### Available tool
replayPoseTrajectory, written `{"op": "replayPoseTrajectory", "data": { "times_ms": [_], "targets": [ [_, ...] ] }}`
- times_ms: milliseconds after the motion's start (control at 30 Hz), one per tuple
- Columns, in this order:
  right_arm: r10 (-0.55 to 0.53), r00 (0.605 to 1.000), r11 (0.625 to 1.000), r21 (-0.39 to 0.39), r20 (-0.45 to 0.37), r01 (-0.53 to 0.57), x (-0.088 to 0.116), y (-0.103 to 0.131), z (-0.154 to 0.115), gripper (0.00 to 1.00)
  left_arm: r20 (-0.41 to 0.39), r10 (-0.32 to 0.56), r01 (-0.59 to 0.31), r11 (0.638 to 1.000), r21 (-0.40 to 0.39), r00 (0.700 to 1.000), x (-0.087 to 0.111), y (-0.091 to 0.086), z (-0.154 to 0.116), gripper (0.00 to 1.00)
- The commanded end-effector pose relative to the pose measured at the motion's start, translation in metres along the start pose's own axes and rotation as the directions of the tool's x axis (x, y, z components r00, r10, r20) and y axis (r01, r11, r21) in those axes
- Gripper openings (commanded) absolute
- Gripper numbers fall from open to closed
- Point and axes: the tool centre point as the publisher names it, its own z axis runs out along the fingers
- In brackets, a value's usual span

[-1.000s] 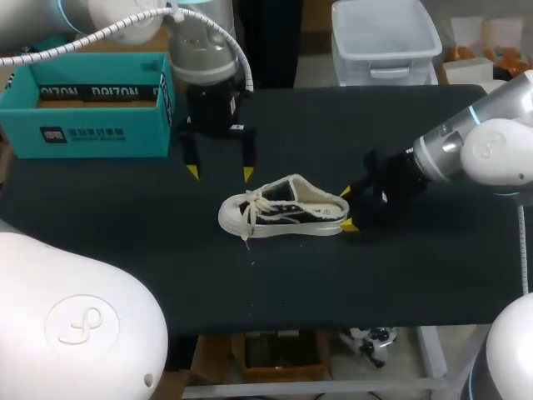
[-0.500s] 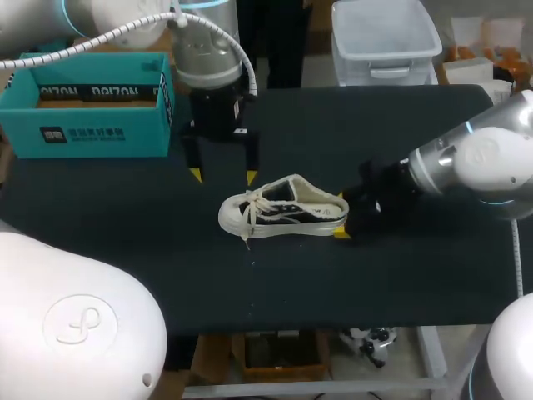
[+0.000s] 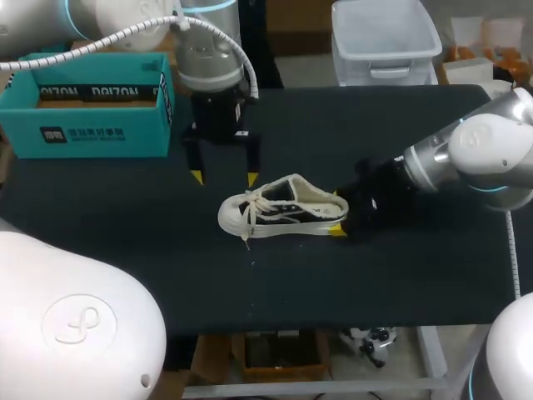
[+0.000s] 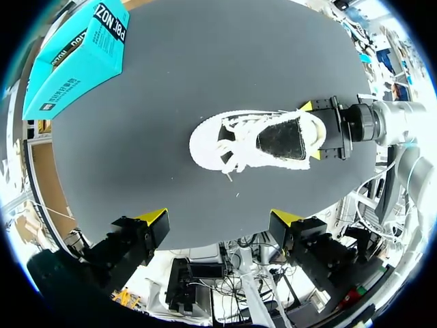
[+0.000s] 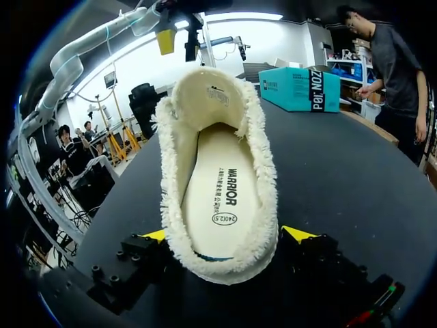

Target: Open the shoe tongue, take the insole out of the shoe, put the insole back into the shoe, and pack the shoe into the shoebox

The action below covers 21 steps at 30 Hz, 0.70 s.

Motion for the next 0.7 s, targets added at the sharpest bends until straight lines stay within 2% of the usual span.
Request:
{"op": "replayPoseTrajectory", "data": {
  "times_ms": [33, 67, 100, 433, 700],
  "targets": [
    [0.002, 1.0, 1.0, -0.01, -0.016, -0.002, -0.005, -0.008, 0.008, 1.0, -0.003, 0.0, 0.0, 1.0, -0.003, 1.0, 0.0, -0.002, 0.001, 1.0],
    [0.002, 1.0, 1.0, -0.011, -0.017, -0.002, -0.005, -0.008, 0.008, 1.0, -0.003, 0.0, 0.0, 1.0, -0.003, 1.0, 0.0, -0.002, 0.0, 1.0],
    [-0.002, 1.0, 1.0, -0.011, -0.018, 0.002, -0.004, -0.008, 0.01, 0.0, -0.003, -0.001, 0.001, 1.0, -0.003, 1.0, 0.002, -0.002, 0.0, 1.0],
    [-0.009, 1.0, 1.0, -0.01, -0.02, 0.009, 0.0, -0.007, 0.011, 0.0, 0.027, -0.033, 0.032, 0.999, 0.024, 0.999, 0.025, 0.004, -0.002, 1.0],
    [-0.009, 1.0, 1.0, -0.01, -0.02, 0.009, 0.0, -0.007, 0.011, 0.0, 0.067, -0.051, 0.048, 0.998, 0.042, 0.996, 0.049, -0.001, 0.0, 1.0]
  ]
}}
